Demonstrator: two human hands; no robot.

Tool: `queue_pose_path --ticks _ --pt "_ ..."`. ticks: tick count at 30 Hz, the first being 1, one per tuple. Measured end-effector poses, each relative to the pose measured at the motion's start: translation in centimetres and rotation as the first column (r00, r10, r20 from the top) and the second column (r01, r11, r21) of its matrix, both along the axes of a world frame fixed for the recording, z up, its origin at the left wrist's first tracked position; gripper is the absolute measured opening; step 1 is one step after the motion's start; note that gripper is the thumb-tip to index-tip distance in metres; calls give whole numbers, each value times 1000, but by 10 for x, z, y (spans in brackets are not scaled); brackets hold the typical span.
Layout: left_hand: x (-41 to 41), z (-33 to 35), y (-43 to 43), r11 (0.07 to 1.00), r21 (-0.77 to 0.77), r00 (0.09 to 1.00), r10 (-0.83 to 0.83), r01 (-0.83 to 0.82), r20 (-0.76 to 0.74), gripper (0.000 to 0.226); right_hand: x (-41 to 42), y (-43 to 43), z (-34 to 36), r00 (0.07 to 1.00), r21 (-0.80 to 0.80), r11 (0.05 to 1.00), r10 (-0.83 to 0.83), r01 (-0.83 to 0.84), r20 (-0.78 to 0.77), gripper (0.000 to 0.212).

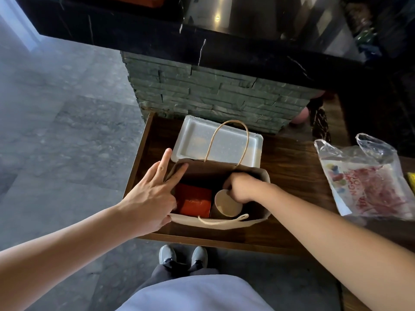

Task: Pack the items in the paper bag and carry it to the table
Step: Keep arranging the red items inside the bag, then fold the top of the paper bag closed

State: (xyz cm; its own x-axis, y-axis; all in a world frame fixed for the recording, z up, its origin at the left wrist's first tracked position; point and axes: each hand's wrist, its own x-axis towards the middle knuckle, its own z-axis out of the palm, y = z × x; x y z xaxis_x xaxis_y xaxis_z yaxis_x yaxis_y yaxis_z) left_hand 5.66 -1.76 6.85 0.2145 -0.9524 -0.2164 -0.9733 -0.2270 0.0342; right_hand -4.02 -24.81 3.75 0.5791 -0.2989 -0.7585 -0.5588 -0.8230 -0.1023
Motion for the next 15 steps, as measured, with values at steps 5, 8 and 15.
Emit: queue_pose_path --ticks 5,8,15 --pt "0 -4 -1 1000 -22 1000 -10 11 11 16 -4 3 -9 998 -23 999 -37 38 47 34" --pt "0 -5 0 999 -41 1000 -14 14 13 21 0 10 -27 997 -21 997 -75 76 30 35" --pt "-1 -5 0 997 -80 1000 -21 19 -23 24 9 10 -43 999 -5 999 -36 36 -23 39"
